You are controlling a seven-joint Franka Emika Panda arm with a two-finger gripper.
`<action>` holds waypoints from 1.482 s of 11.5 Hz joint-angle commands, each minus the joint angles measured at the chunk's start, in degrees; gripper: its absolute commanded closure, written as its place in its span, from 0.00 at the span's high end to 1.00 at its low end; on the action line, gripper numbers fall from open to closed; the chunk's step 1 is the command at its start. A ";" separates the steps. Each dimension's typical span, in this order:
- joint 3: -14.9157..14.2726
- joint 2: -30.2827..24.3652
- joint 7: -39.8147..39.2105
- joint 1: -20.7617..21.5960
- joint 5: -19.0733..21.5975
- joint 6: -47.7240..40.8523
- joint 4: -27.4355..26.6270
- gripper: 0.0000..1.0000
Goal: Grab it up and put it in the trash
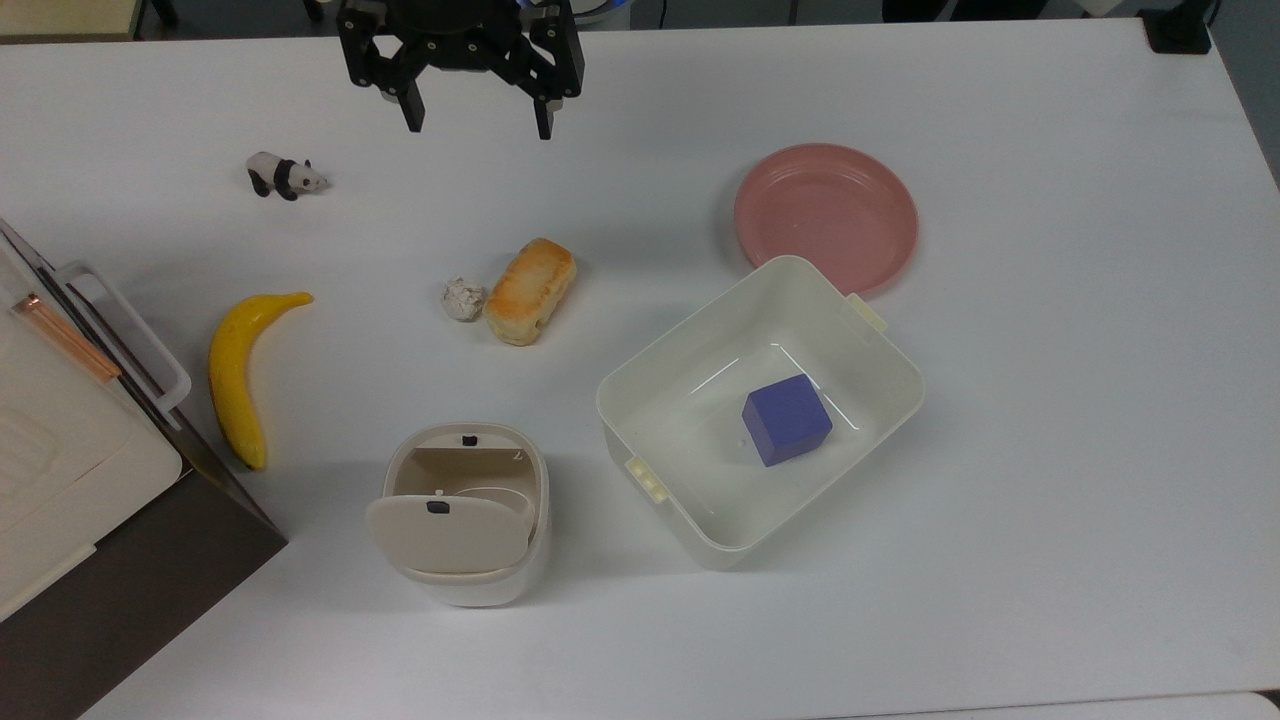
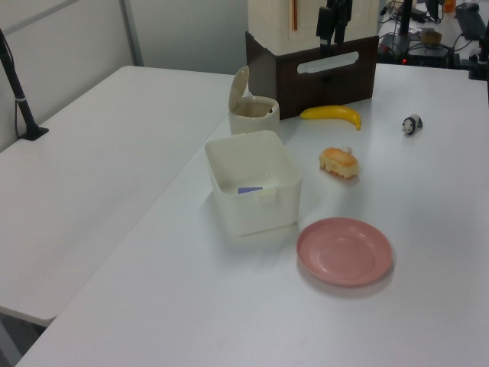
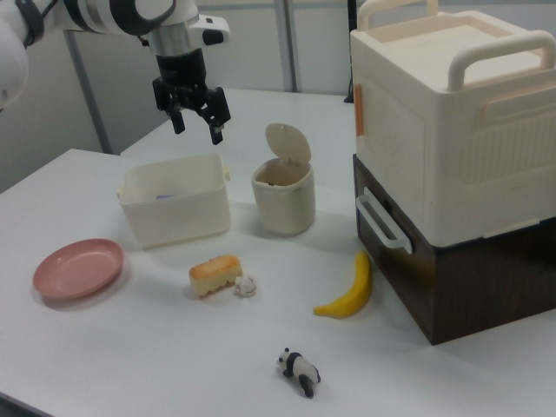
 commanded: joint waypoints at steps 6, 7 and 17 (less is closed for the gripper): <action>-0.34 -0.65 0.73 0.46 -0.75 -0.41 -1.04 1.00; -0.34 -0.65 0.73 0.45 -0.76 -0.24 -1.04 1.00; -0.34 -0.04 -2.17 0.54 -2.33 0.12 -1.57 1.00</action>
